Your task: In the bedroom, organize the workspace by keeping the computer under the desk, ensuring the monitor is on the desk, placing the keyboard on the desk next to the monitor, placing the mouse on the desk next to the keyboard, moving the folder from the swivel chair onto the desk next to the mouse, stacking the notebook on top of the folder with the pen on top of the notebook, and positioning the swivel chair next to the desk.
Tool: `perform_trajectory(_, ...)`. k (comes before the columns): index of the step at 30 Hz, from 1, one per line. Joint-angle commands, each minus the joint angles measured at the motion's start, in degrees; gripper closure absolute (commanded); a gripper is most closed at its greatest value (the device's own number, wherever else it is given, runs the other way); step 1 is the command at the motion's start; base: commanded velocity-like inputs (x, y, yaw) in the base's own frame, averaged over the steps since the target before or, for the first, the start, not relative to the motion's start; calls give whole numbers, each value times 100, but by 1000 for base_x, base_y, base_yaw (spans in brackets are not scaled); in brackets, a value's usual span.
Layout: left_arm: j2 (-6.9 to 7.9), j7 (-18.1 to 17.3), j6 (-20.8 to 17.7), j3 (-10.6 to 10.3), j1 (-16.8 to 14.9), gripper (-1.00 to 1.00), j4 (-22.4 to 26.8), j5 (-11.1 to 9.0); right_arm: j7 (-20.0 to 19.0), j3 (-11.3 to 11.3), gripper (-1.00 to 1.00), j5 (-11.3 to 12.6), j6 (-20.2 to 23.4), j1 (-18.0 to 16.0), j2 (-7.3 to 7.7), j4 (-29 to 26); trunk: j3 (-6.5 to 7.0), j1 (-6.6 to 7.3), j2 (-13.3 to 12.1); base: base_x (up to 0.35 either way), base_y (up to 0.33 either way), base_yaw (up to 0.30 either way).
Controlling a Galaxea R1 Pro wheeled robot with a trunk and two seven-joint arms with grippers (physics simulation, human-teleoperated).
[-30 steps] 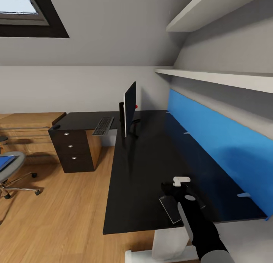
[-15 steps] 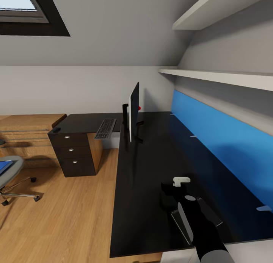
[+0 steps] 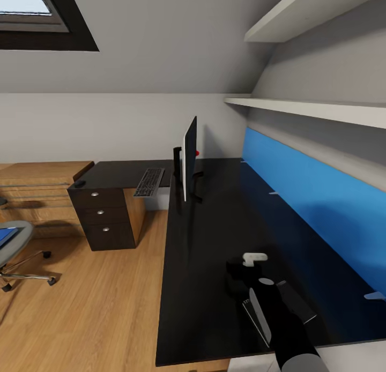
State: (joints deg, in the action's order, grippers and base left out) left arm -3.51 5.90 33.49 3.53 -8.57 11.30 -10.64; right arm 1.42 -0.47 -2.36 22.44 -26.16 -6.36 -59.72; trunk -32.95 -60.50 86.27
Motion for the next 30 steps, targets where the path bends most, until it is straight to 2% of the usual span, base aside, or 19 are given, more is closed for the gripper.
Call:
perform_trajectory(1,-4,-1,16,35,-3,-100,-2,16,6,-5,-100,-24,33,-3,-4,25,-6,0,3,0,0,0)
perform_trajectory(16,-18,-10,17,34,-4,-100,3,8,-24,-6,-100,-20,23,-3,2,263,-6,0,3,-78,-87,0)
perform_trajectory(30,-18,8,17,41,-4,-100,4,9,-21,-6,-100,-27,23,-3,4,265,-6,0,3,-15,-16,0)
